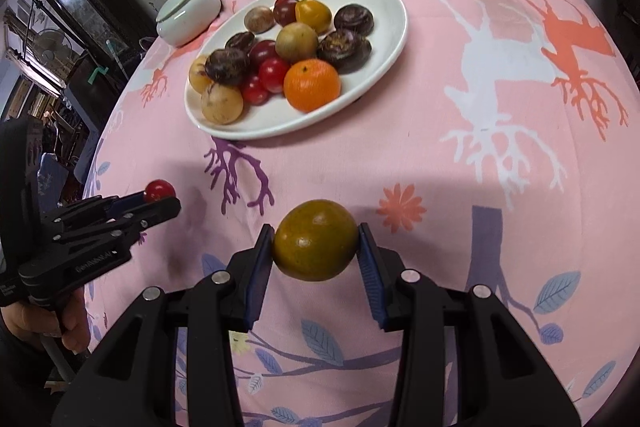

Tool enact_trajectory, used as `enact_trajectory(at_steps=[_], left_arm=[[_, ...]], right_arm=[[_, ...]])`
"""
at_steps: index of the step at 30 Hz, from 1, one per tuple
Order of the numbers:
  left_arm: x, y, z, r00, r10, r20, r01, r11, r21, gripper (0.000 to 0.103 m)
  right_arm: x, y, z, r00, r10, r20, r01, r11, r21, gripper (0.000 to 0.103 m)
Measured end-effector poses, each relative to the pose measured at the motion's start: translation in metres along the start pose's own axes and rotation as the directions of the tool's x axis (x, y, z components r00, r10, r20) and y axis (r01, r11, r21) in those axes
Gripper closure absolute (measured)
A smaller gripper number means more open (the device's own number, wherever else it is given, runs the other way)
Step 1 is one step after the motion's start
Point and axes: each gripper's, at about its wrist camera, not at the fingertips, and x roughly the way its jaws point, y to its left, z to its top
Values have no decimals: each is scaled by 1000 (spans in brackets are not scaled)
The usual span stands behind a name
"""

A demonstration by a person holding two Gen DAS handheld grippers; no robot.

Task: Organize fruits
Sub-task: 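Carry both tomatoes over the plate and open both tools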

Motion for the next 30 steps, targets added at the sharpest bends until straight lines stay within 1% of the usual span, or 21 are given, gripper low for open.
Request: enact_trajectory(at_steps=[2, 5, 8, 14, 17, 19, 22, 28, 30], left_arm=[[-8, 0, 9, 1000, -2, 19, 2, 1000, 1, 72], [-17, -3, 24, 999, 2, 52, -4, 1000, 29, 72], [-21, -8, 45, 997, 14, 78, -17, 999, 46, 72], [-16, -15, 91, 992, 43, 119, -51, 997, 64, 71], [-5, -11, 108, 992, 57, 111, -60, 998, 32, 72], [3, -8, 117, 992, 61, 106, -63, 998, 12, 71], [14, -6, 127, 992, 81, 100, -82, 997, 11, 71], [27, -2, 141, 990, 100, 94, -100, 995, -6, 71], [29, -2, 143, 990, 103, 95, -102, 995, -13, 71]], right_arm=[[-3, 2, 5, 1000, 5, 8, -5, 1000, -6, 61], [-8, 5, 16, 999, 10, 30, -10, 1000, -23, 61], [-12, 9, 34, 998, 12, 63, -9, 999, -45, 61], [-13, 16, 87, 989, 27, 142, -16, 997, -76, 61], [-4, 17, 111, 987, 24, 159, -13, 998, -69, 61], [7, 18, 124, 988, 14, 155, -4, 998, -68, 61], [22, 18, 138, 989, 5, 146, 3, 998, -56, 61], [47, 18, 152, 993, -25, 113, 29, 999, -28, 60], [51, 18, 155, 994, -28, 106, 30, 999, -20, 59]])
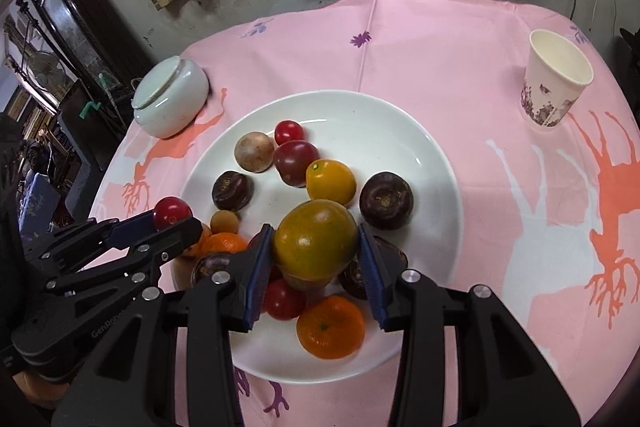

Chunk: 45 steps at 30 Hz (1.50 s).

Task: Organize fruits

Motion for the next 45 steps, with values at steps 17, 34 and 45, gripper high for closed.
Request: enact_trajectory(at_steps=[17, 34, 45], left_arm=[[-33, 0, -25, 993, 117, 16, -117, 993, -7, 14], [-92, 11, -110, 991, 133, -3, -132, 989, -58, 11], [-119, 10, -132, 992, 125, 15, -124, 991, -50, 11]], right_arm=[[-37, -11, -46, 1000, 1, 11, -2, 998, 63, 39], [-109, 13, -122, 990, -129, 51, 130, 991, -7, 28], [-128, 32, -142, 980, -182, 80, 186, 982, -46, 17]])
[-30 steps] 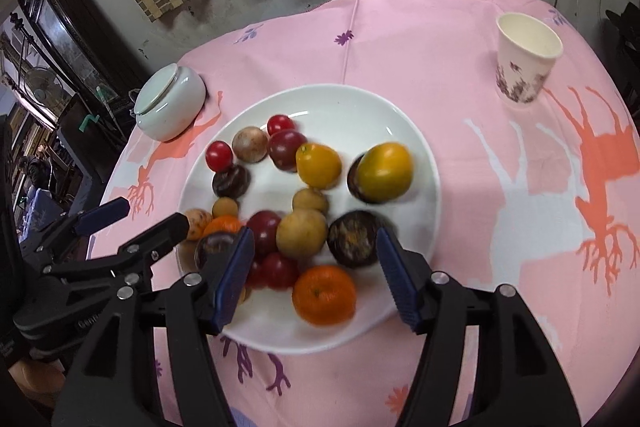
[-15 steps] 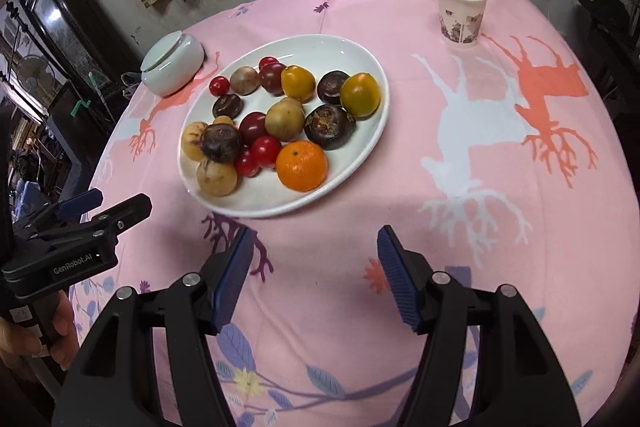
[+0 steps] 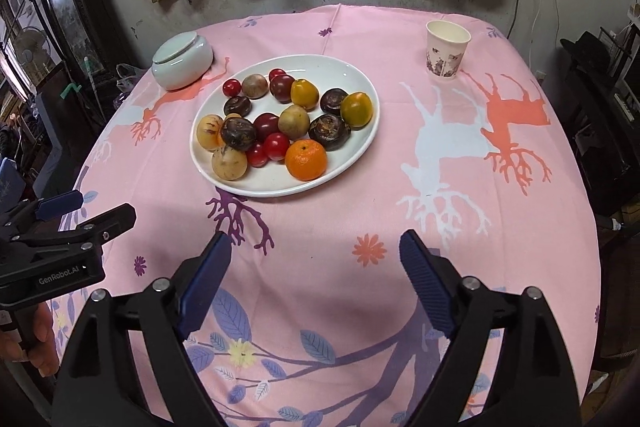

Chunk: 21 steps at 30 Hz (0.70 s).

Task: Organize fruits

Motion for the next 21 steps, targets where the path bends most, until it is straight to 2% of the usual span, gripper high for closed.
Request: enact_trajectory(at_steps=[5, 13, 21], left_arm=[[-4, 4, -7, 1000, -13, -10, 13, 1000, -11, 11], [-15, 4, -17, 1000, 5, 18, -6, 1000, 11, 9], [-19, 3, -24, 1000, -8, -8, 8, 1000, 12, 9]], right_arm=[[-5, 4, -4, 1000, -8, 4, 8, 1000, -5, 14], [-11, 9, -14, 1000, -5, -1, 5, 1000, -7, 13], [-14, 6, -23, 1000, -10, -6, 10, 1000, 3, 11]])
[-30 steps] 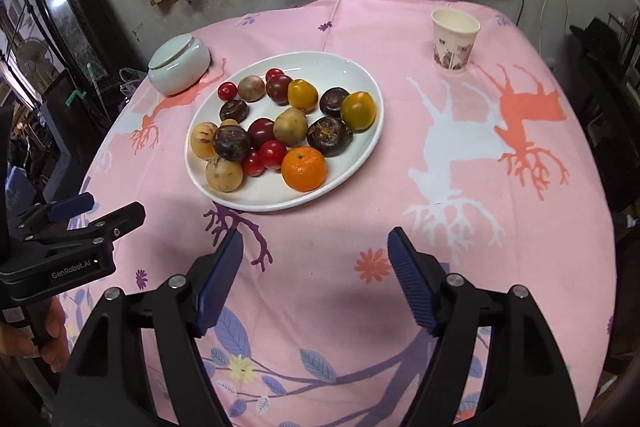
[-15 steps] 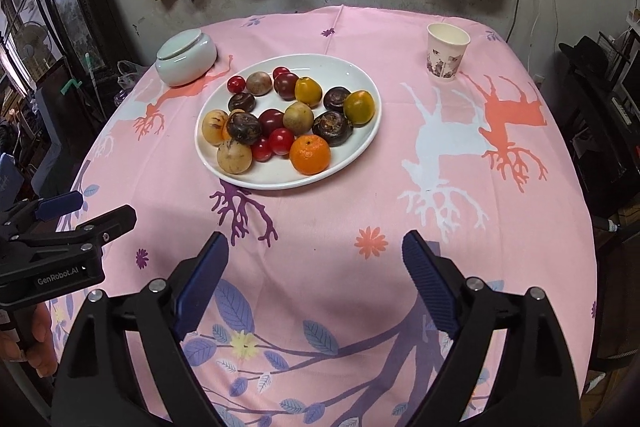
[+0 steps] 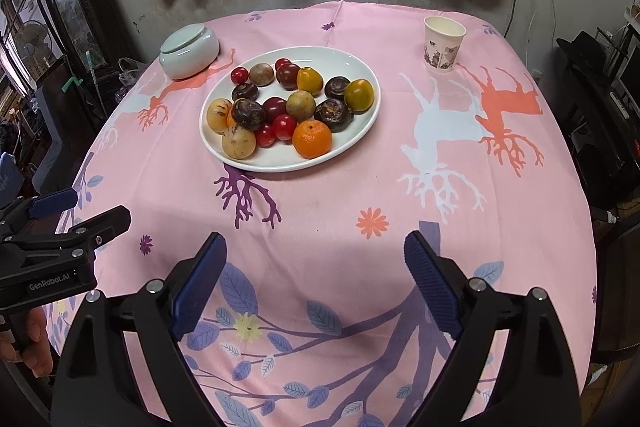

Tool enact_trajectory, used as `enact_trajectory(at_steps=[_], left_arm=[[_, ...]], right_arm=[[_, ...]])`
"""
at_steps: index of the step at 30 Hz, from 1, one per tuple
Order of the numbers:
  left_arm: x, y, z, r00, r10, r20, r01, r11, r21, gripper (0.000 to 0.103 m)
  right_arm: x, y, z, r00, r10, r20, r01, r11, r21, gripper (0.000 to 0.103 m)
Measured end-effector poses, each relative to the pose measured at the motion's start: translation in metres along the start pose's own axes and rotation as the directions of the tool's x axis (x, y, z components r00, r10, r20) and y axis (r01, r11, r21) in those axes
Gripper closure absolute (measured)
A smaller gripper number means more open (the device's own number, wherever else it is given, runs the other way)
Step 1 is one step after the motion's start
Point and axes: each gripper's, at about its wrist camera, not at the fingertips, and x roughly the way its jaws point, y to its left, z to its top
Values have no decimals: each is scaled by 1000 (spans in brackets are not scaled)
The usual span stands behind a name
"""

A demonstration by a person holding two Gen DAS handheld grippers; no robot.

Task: Organize fruits

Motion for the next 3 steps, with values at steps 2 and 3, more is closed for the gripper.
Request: enact_trajectory(at_steps=[2, 3], left_arm=[[0, 0, -2, 1000, 2, -4, -2, 1000, 2, 9], [0, 0, -4, 1000, 3, -9, -3, 1000, 3, 9]], right_arm=[[0, -1, -3, 1000, -1, -2, 1, 1000, 0, 6], [0, -1, -4, 1000, -1, -10, 1, 1000, -2, 5]])
